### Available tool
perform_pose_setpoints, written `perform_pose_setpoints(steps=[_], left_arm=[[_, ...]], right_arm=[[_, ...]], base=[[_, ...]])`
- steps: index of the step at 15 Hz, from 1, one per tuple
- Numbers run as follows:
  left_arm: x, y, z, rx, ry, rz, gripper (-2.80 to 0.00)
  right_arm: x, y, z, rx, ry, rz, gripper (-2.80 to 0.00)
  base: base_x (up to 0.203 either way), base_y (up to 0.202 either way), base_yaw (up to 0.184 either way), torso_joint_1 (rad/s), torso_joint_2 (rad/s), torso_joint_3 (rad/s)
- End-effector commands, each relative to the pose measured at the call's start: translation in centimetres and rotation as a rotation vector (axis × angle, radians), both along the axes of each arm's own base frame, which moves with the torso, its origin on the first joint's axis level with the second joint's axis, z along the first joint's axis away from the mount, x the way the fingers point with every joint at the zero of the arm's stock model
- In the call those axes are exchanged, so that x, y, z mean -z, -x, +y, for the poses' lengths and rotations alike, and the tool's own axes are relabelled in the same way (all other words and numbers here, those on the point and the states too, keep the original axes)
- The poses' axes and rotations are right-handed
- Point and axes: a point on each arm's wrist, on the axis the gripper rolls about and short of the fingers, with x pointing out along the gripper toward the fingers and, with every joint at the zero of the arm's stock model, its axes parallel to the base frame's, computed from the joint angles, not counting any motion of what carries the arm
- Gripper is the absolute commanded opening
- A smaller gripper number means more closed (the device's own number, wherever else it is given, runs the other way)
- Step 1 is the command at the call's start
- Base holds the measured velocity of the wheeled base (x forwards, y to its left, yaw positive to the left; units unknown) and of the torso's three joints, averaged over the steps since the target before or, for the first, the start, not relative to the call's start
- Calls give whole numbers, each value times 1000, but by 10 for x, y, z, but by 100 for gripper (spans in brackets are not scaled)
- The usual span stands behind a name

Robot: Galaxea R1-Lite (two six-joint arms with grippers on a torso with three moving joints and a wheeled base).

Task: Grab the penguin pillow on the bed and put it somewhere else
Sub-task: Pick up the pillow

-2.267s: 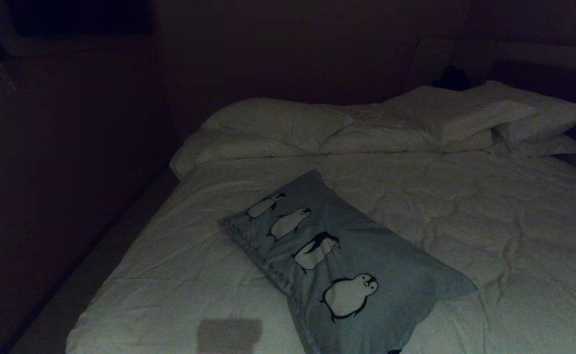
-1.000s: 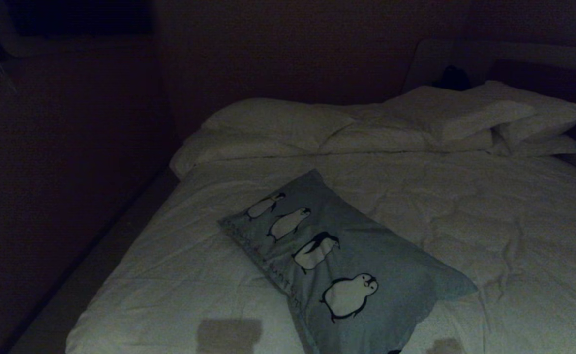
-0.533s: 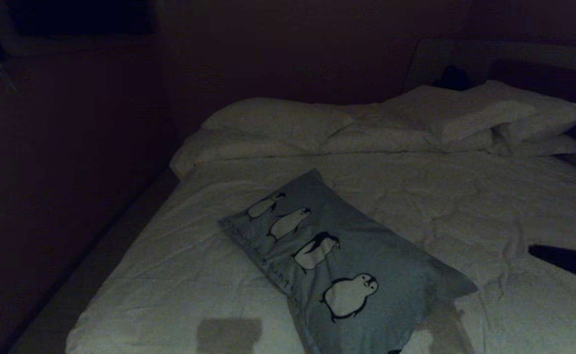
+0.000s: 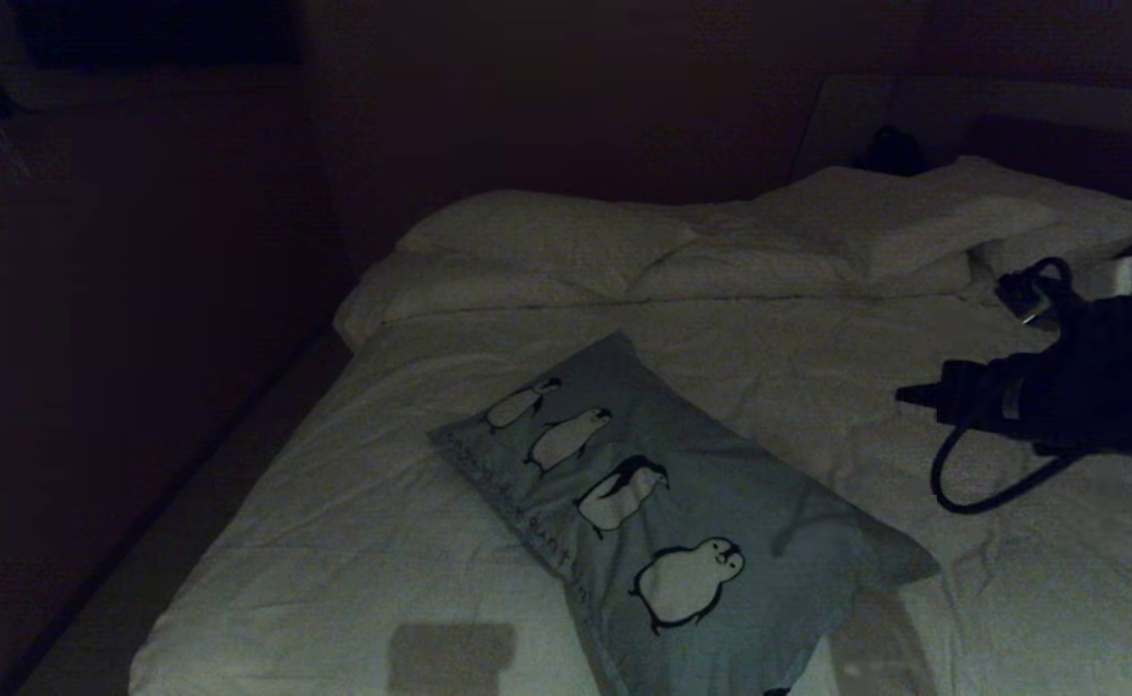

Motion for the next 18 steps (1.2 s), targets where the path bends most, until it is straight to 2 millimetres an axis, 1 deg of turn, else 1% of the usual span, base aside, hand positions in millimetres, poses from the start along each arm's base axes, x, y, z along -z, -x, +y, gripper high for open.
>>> perform_pose_setpoints(steps=[1,7,9,11,13,14,18], left_arm=[[0,0,0,-1,1,0,-280],[0,0,0,-1,0,0,-280],[0,0,0,-1,1,0,-280],[0,0,0,-1,1,0,-280],[0,0,0,-1,1,0,-280],[0,0,0,-1,1,0,-280],[0,0,0,-1,1,0,-280]], right_arm=[[26,-32,2,-2,-4,75,-280],[52,-74,19,-83,-21,117,-280],[63,-83,28,-127,-29,138,-280],[78,-92,38,-160,-15,158,-280],[89,-100,42,-177,-1,130,-280],[90,-101,43,-182,0,118,0],[80,-97,50,-243,-25,92,0]], base=[[0,0,0,0,0,0],[0,0,0,0,0,0],[0,0,0,0,0,0],[0,0,0,0,0,0],[0,0,0,0,0,0],[0,0,0,0,0,0],[0,0,0,0,0,0]])
